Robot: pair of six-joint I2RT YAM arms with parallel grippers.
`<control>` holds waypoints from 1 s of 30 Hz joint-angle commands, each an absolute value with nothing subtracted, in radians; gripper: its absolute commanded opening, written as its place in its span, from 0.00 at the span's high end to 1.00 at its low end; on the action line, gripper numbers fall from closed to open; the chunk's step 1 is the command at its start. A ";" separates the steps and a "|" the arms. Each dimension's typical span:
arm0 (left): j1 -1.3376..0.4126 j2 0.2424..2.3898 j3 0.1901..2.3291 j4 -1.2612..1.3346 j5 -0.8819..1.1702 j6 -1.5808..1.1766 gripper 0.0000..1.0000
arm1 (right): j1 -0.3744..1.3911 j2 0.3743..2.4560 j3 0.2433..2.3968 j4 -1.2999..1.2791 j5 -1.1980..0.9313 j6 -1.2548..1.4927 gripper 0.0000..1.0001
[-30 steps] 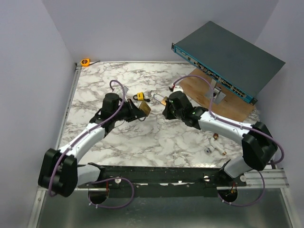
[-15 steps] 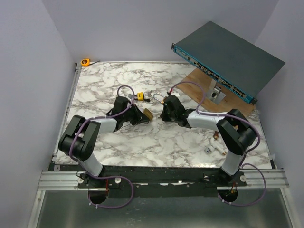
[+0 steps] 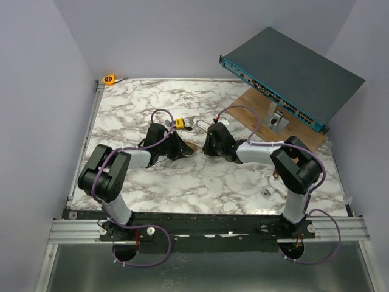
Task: Lock with the key
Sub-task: Place the lock at the center of the board, then reset both arms
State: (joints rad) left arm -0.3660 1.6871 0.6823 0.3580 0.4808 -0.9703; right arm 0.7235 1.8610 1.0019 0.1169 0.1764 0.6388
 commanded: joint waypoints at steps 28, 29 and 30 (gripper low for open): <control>-0.396 1.014 1.103 -0.463 0.210 -0.458 0.02 | 0.722 1.457 1.123 -0.135 0.182 0.557 0.00; -0.405 1.005 1.134 -0.489 0.207 -0.441 0.02 | 0.722 1.434 1.137 -0.150 0.179 0.550 0.00; -0.414 0.995 1.163 -0.511 0.199 -0.427 0.02 | 0.722 1.417 1.153 -0.167 0.176 0.545 0.00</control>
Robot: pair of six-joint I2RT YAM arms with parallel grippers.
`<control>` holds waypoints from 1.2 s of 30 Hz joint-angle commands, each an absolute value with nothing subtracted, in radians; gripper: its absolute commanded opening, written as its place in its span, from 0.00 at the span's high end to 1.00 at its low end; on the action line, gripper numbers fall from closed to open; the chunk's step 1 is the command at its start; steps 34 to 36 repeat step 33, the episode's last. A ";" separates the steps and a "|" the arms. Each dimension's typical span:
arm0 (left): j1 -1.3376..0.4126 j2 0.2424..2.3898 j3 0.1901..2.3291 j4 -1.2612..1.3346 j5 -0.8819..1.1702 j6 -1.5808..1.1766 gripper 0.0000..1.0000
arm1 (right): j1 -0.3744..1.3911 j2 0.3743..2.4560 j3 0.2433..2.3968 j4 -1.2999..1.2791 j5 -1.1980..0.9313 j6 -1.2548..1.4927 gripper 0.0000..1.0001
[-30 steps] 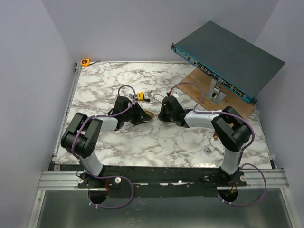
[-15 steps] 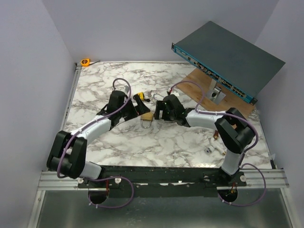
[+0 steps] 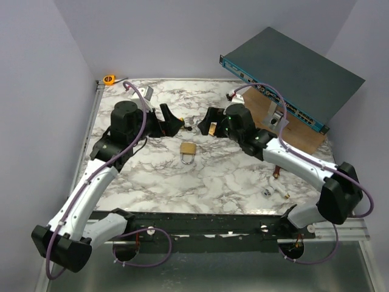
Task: Lock with the key
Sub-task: Reset both arms
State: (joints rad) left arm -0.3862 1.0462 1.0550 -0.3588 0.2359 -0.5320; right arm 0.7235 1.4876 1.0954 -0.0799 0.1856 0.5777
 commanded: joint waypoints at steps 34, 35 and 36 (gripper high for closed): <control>-0.649 1.019 1.429 -0.614 -0.052 -0.331 0.02 | 0.721 1.112 1.267 -0.276 0.230 0.456 0.00; -0.649 1.019 1.429 -0.614 -0.052 -0.331 0.02 | 0.721 1.112 1.267 -0.276 0.230 0.456 0.00; -0.649 1.019 1.429 -0.614 -0.052 -0.331 0.02 | 0.721 1.112 1.267 -0.276 0.230 0.456 0.00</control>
